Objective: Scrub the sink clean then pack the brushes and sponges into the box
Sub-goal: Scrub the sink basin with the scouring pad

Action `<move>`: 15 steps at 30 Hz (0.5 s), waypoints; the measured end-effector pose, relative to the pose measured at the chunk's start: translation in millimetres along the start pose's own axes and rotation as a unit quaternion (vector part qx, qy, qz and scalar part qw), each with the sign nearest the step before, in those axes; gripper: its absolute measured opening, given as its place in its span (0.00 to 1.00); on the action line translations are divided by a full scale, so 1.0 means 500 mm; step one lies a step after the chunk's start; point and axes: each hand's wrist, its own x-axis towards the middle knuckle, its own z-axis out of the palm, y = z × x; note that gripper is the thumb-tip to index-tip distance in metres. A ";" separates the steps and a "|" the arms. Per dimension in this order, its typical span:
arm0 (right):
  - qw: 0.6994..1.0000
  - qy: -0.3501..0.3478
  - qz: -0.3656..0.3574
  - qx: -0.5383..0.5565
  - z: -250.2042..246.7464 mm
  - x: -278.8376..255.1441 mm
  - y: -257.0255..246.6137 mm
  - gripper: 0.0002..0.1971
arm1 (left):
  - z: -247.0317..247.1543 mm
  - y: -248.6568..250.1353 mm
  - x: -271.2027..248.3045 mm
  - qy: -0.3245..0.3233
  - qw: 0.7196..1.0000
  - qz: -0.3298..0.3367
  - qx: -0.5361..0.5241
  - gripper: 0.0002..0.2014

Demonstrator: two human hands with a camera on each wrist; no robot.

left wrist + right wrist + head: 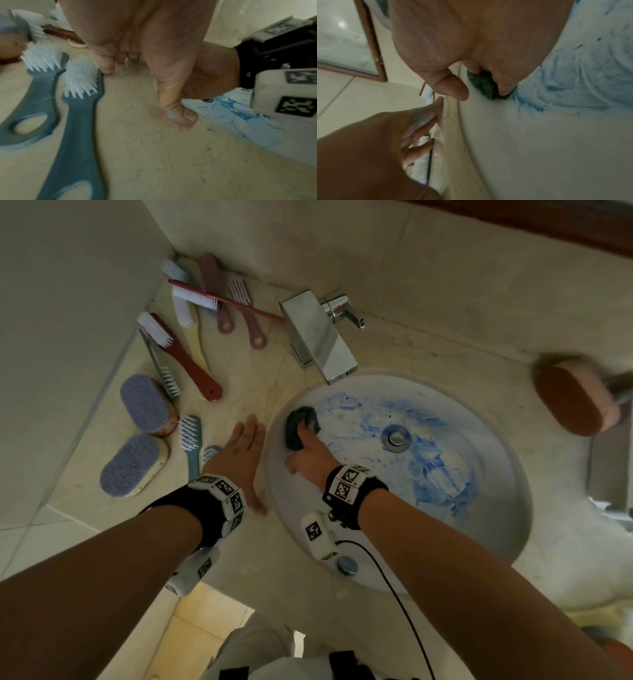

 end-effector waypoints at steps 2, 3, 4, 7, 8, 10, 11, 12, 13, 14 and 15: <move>0.999 -0.023 -0.017 -0.028 0.013 -0.013 0.019 0.51 | 0.003 -0.001 -0.001 0.002 1.000 -0.001 0.001 0.77; 0.997 -0.049 -0.032 -0.041 0.024 -0.023 0.027 0.50 | 0.004 -0.002 -0.001 0.004 1.000 -0.001 0.003 0.77; 0.995 -0.074 -0.046 -0.046 0.034 -0.033 0.032 0.50 | 0.005 -0.003 0.000 0.006 1.000 0.000 0.004 0.78; 0.993 -0.065 -0.067 -0.075 0.036 -0.030 0.034 0.50 | 0.005 -0.003 -0.001 0.008 1.000 -0.001 0.003 0.77; 0.993 -0.037 -0.069 -0.086 0.028 -0.022 0.027 0.50 | 0.005 -0.003 -0.001 0.008 1.000 -0.001 0.004 0.77; 0.998 0.016 -0.043 -0.037 0.001 0.001 0.009 0.50 | 0.005 -0.004 0.000 0.006 1.000 0.001 0.003 0.77; 0.999 0.036 -0.023 0.012 -0.012 0.012 0.003 0.50 | 0.005 -0.004 0.000 0.007 1.000 0.000 0.003 0.77; 0.997 0.049 -0.011 0.053 -0.019 0.019 0.000 0.49 | 0.006 -0.004 0.001 0.008 1.000 -0.001 0.006 0.77; 0.995 0.058 -0.007 0.080 -0.020 0.022 0.001 0.48 | 0.006 -0.004 0.001 0.010 1.000 -0.002 0.011 0.78; 0.994 0.060 -0.006 0.092 -0.016 0.020 0.003 0.48 | 0.007 -0.004 0.001 0.011 1.000 -0.001 0.014 0.78; 0.994 0.052 -0.006 0.092 -0.007 0.016 0.007 0.49 | 0.008 -0.004 0.001 0.012 1.000 0.000 0.015 0.78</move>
